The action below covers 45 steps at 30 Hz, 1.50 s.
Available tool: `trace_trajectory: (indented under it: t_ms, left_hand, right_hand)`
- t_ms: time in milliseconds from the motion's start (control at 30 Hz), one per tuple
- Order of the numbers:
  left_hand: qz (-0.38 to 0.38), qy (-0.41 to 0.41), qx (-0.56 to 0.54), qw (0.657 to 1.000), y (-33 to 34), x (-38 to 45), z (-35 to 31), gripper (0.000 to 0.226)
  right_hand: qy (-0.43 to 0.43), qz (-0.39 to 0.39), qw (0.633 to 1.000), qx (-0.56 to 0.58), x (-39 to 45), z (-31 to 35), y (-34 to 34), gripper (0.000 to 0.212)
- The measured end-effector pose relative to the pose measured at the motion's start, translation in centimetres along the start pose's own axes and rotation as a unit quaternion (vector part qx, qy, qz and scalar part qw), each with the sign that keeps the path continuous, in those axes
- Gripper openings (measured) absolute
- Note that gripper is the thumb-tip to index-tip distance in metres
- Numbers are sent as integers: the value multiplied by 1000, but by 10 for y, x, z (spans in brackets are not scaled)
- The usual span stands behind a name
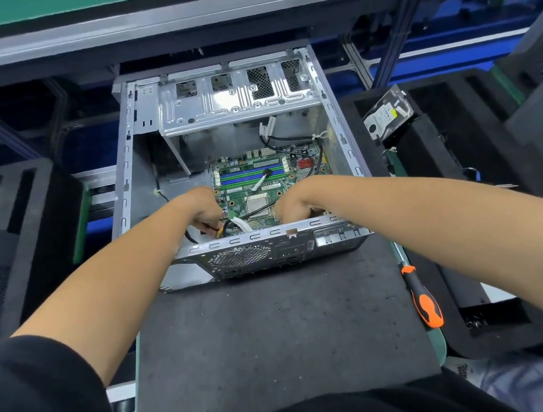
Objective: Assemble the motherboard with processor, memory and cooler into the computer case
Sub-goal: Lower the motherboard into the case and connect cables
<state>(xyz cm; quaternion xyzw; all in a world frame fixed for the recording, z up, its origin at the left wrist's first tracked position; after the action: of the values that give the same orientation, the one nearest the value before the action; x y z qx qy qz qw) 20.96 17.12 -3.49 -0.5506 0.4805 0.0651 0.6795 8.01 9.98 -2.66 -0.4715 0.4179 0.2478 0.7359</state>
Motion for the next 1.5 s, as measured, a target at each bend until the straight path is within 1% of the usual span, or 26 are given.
trace_trajectory:
  t_ms: [67, 133, 200, 333, 433, 467, 500, 600, 633, 667, 767, 867, 967, 1000, 1033, 1067, 1100, 1133, 1167, 1200, 1233, 1300, 1333, 1400, 1433, 1500]
  left_hand:
    - [-6, 11, -9, 1000, -1, 2, -2, 27]
    - [6, 21, 10, 1000, 0, 0, -2, 29]
    - [8, 27, 11, 1000, -1, 0, 1, 29]
    - [12, 34, 17, 999, -1, 0, 1, 23]
    - [3, 32, 13, 999, -1, 4, -1, 20]
    - [-2, 30, 17, 999, -1, 5, -1, 22]
    - [-4, 27, 17, 999, -2, 5, -1, 23]
    - [9, 27, 12, 1000, 1, 8, -2, 24]
    - [11, 25, 5, 1000, 1, 8, -1, 22]
    - [17, 24, 0, 1000, 3, 8, -2, 20]
    - [38, 21, -17, 999, 10, 8, -3, 16]
    - [40, 15, -30, 999, 12, 8, -3, 14]
    - [49, 12, -27, 998, 11, 4, -1, 11]
    - [40, 5, -24, 999, 7, 3, 2, 12]
    - [8, 0, -12, 1000, -1, 3, 7, 16]
    - [-49, -2, 13, 999, -15, 2, 10, 19]
    - [-118, 1, 37, 992, -31, 1, 12, 16]
    - [-185, 13, 44, 982, -47, -1, 11, 9]
    - [-240, 36, 26, 970, -59, -2, 8, 7]
    - [-274, 69, 2, 959, -67, -1, 3, 15]
    - [-286, 102, -4, 953, -72, 0, -6, 21]
    - [-273, 140, 18, 951, -73, 7, -20, 27]
    - [-253, 133, 30, 958, -71, 13, -23, 31]
    - [-204, 115, 54, 971, -64, 28, -24, 49]
    - [-185, 109, 65, 975, -60, 34, -23, 58]
    - [-159, 107, 76, 978, -52, 43, -22, 66]
  right_hand:
    - [9, 4, 1000, 12, 2, -3, 1, 48]
    - [17, 16, 1000, 18, 3, -5, 3, 47]
    - [28, 32, 999, 27, 4, -6, 5, 42]
    - [48, 60, 997, 26, -2, -3, 9, 43]
    - [75, 64, 994, 37, 2, -9, 8, 24]
    - [83, 63, 994, 41, 4, -12, 7, 28]
    - [79, 70, 994, 41, 4, -11, 8, 29]
    - [70, 95, 990, 77, 3, -10, 14, 20]
    - [68, 97, 988, 97, 3, -11, 15, 26]
    - [67, 97, 987, 106, 2, -12, 15, 28]
    - [61, 95, 988, 102, 1, -13, 17, 17]
    - [58, 95, 989, 100, 1, -13, 19, 17]
    - [41, 78, 989, 118, 0, -13, 16, 18]
    - [32, 69, 991, 113, -1, -11, 14, 21]
    - [23, 62, 992, 110, 0, -10, 13, 25]
    - [13, 54, 993, 108, 1, -8, 12, 28]
    - [4, 48, 993, 106, 2, -6, 12, 30]
    - [-4, 42, 994, 103, 4, -6, 11, 27]
    - [-10, 37, 994, 100, 4, -5, 11, 21]
    - [-15, 32, 994, 101, 5, -5, 9, 16]
    - [-19, 28, 994, 106, 6, -5, 8, 15]
    - [-34, 21, 992, 116, 8, -2, 6, 22]
    - [-44, 18, 992, 114, 9, -1, 5, 24]
    - [-46, 12, 993, 113, 12, -1, 4, 19]
    - [-44, 9, 992, 120, 14, -2, 4, 20]
    - [-51, 8, 992, 119, 17, -3, 5, 26]
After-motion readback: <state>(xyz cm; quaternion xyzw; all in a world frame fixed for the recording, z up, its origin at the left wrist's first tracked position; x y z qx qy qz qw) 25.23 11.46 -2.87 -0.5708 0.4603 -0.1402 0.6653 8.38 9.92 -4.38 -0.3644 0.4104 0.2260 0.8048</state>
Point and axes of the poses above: each hand's wrist, its own x-axis towards the middle knuckle, its own y-axis out of the palm, z = x × y, the point moved 9 cm from there along x, towards the middle knuckle, and after that the axes turned 10 degrees about x, right-handed, at the moved point
